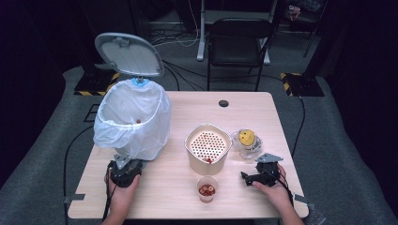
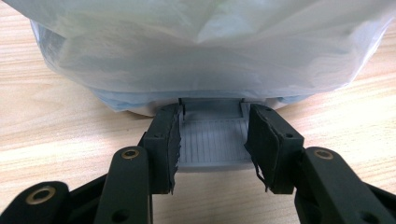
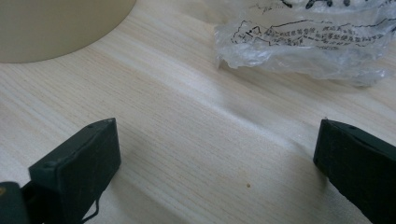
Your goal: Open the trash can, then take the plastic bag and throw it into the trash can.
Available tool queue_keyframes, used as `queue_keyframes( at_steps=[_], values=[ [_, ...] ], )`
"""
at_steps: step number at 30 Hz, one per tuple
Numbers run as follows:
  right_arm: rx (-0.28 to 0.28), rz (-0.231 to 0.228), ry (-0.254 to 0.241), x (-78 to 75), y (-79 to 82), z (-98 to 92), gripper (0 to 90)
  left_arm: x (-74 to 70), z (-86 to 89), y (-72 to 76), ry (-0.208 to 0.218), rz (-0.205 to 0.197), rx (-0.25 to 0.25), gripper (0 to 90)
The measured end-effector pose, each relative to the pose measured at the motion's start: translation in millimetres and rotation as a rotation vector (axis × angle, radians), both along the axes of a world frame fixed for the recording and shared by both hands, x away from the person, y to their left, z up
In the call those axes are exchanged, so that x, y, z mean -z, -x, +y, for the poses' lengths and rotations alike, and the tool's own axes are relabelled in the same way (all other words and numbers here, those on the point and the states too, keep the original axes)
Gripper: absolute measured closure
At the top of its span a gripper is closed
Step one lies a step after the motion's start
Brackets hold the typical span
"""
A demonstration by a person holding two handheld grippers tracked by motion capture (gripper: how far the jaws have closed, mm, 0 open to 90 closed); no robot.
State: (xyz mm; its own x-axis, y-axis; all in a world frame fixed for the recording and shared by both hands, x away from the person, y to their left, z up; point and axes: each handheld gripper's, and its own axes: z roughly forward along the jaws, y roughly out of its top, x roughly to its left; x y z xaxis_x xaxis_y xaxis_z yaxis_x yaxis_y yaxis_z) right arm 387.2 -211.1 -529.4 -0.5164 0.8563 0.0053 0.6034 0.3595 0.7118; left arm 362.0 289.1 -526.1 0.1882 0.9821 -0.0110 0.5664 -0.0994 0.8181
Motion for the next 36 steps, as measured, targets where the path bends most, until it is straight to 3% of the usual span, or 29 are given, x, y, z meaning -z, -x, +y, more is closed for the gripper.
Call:
queue_keyframes(
  at_steps=[7, 11, 15, 17, 19, 21, 24, 27, 30, 36],
  values=[
    [-0.008, -0.003, -0.005, -0.7, 1.2, 0.2, 3.3, 0.3, 0.1, 0.1, 0.004, -0.001, -0.001, 54.1],
    [-0.017, 0.000, 0.004, -5.5, 2.5, -0.5, 17.2, 0.7, -0.1, 0.0, 0.005, -0.007, -0.002, 54.1],
    [-0.021, -0.001, 0.059, -12.5, 4.4, -3.4, 20.5, 0.7, -0.1, 0.0, 0.006, -0.007, -0.003, 54.1],
    [-0.020, -0.005, 0.063, -14.9, 5.2, -4.4, 20.7, 1.0, -0.4, 0.0, 0.009, -0.009, -0.004, 54.1],
    [0.021, -0.031, 0.055, -25.9, 8.4, -10.6, 20.4, 1.0, -0.5, 0.0, 0.010, -0.009, -0.005, 54.1],
    [0.037, -0.034, 0.015, -33.9, 8.8, -16.0, 18.4, 1.0, -0.5, 0.0, 0.010, -0.010, -0.004, 54.1],
    [0.067, -0.046, 0.012, -42.3, 7.2, -19.4, 16.2, 0.9, -0.2, -0.1, 0.007, -0.010, -0.005, 54.0],
    [0.068, -0.045, 0.001, -50.8, 3.6, -21.3, 14.3, 1.0, -0.5, 0.0, 0.010, -0.010, -0.005, 54.1],
    [0.059, -0.061, 0.022, -61.1, -1.9, -21.4, 13.8, 0.9, -0.3, -0.1, 0.007, -0.010, -0.003, 54.1],
    [0.058, -0.094, -0.016, -84.5, -14.9, -17.9, 9.0, 0.9, -0.4, 0.0, 0.009, -0.009, -0.004, 54.1]
  ],
)
